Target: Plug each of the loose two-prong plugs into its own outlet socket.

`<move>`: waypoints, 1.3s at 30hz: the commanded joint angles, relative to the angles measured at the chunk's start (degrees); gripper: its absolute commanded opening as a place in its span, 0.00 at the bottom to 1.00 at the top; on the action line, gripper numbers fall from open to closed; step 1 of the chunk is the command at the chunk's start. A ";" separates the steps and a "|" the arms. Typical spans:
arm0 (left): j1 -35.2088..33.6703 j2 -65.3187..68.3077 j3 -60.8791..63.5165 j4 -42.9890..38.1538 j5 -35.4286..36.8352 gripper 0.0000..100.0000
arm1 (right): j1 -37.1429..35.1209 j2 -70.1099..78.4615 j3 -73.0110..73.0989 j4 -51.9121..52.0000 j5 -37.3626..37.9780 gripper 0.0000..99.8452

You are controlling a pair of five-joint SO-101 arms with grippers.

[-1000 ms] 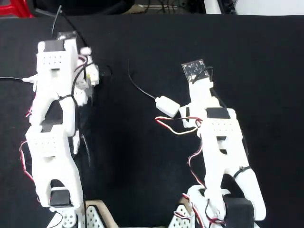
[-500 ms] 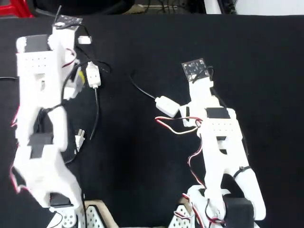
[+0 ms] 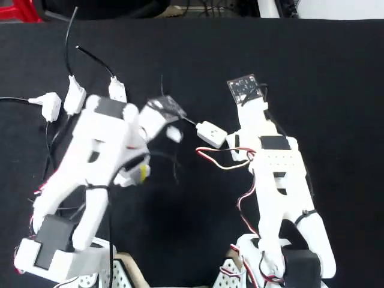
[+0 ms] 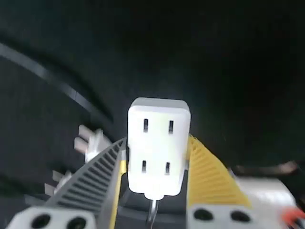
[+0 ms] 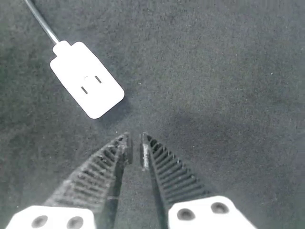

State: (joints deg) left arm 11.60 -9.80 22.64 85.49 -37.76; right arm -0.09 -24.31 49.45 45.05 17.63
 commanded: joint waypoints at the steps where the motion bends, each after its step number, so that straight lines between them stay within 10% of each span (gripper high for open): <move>1: 2.07 -2.02 7.78 -17.14 -3.96 0.07 | 0.97 0.22 -1.10 -0.70 0.35 0.04; 5: 3.82 -2.55 13.85 -26.55 -5.10 0.15 | 1.76 0.22 -1.19 -0.79 0.35 0.04; 14: 6.37 -2.73 11.82 -18.46 -5.10 0.32 | 1.49 0.22 -1.10 -0.79 0.35 0.04; 25: -14.02 -2.11 -2.86 1.14 13.19 0.26 | 1.49 0.22 -1.10 -0.97 0.35 0.04; 31: -26.59 -2.55 7.78 -6.59 14.33 0.22 | 1.49 0.22 -1.19 -0.97 0.35 0.04; 39: -22.55 -2.02 16.22 -12.75 10.73 0.22 | 1.49 0.22 -1.19 -0.97 0.35 0.04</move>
State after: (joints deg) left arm -12.66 -10.42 38.46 75.30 -26.51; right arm 0.44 -24.31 49.45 45.05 17.63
